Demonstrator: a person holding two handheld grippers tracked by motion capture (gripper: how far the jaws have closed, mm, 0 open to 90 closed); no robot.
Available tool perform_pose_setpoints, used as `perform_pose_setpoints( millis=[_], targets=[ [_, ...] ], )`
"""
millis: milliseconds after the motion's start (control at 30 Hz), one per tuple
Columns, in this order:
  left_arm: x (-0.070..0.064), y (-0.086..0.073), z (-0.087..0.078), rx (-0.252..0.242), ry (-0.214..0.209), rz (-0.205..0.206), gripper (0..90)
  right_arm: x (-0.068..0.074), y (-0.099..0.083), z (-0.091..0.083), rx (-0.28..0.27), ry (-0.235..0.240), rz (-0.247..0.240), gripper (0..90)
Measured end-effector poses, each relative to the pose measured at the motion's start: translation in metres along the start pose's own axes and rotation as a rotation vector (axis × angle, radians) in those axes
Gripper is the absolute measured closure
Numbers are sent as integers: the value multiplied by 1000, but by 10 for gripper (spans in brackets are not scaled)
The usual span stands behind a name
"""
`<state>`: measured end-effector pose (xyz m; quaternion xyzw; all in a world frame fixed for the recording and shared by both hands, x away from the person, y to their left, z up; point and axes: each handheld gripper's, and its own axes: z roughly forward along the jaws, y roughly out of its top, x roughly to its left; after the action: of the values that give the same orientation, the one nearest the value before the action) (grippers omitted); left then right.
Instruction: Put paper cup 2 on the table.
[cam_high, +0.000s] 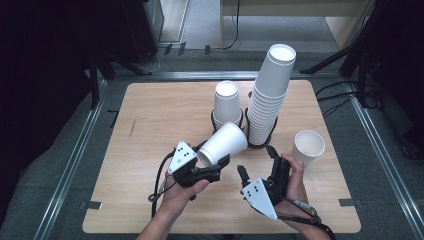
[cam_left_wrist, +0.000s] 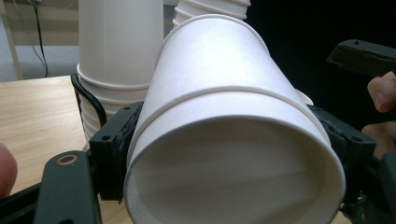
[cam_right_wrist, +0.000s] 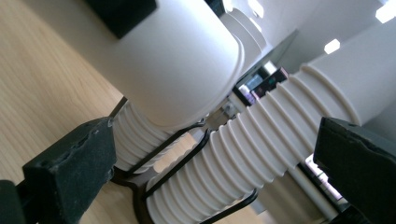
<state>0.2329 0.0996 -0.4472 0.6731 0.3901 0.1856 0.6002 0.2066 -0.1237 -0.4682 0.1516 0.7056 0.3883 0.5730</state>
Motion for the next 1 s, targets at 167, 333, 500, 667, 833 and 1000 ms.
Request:
perform_pose_setpoints(
  millis=[167, 333, 500, 667, 833, 1000],
  targets=[
    [-1, -1, 1, -3, 5, 6, 213, -10, 2, -1, 17, 29, 178, 0],
    [-1, -1, 1, -6, 5, 4, 212, -16, 3, 0, 45, 51, 318, 0],
    [-1, -2, 1, -31, -1, -7, 213, -21, 8, -1, 84, 38, 440, 0],
    [-2, -4, 2, -43, -12, -24, 213, -31, 8, -2, 115, 65, 618, 0],
    [-4, -6, 3, -57, -16, -19, 213, -35, 8, -2, 123, 98, 726, 0],
    [-5, -8, 3, -84, -31, -20, 212, -37, 9, -2, 137, 154, 834, 0]
  ],
)
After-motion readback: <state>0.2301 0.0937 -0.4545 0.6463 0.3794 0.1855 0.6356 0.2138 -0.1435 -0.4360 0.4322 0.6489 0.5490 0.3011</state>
